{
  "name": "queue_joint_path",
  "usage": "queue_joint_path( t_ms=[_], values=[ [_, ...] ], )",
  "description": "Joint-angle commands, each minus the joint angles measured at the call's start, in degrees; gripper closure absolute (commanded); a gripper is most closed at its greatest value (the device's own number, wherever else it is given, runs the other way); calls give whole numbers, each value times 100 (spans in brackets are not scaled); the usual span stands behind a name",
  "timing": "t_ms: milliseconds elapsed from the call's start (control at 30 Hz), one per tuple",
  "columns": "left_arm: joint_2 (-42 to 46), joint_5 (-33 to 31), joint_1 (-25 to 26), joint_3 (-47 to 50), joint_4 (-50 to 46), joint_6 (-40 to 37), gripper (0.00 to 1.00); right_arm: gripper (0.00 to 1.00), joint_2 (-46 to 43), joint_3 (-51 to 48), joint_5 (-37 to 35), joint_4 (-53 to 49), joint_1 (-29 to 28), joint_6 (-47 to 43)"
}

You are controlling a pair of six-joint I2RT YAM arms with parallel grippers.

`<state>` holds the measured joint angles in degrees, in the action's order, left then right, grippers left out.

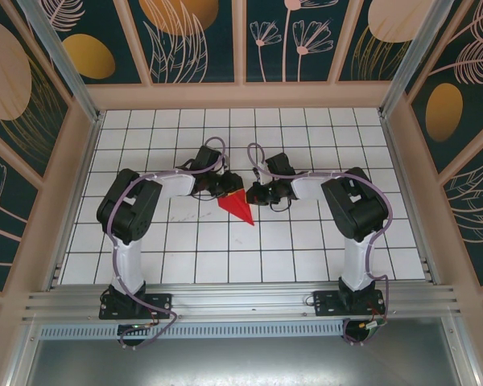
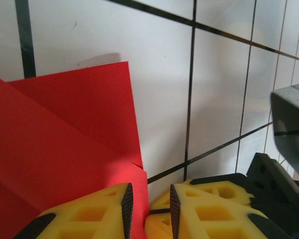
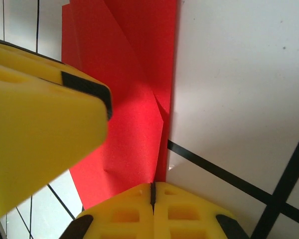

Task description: Fold a paper plane with a square sheet of paper (fold left side to right side)

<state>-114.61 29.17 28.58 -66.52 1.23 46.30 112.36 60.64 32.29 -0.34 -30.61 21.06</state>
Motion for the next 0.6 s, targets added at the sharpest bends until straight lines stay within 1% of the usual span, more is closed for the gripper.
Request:
queue_joint_path(
  t_ms=[0, 200, 567],
  values=[
    [-60, 46, 34, -142, -41, -84, 70, 100, 239, 70, -289, -377, -147, -172],
    [-92, -137, 34, -51, -270, -228, 70, 100, 259, 96, -301, -412, -147, -190],
    [-83, -434, 34, 271, -340, -286, 70, 100, 278, 119, -304, -462, -145, -225]
  ],
)
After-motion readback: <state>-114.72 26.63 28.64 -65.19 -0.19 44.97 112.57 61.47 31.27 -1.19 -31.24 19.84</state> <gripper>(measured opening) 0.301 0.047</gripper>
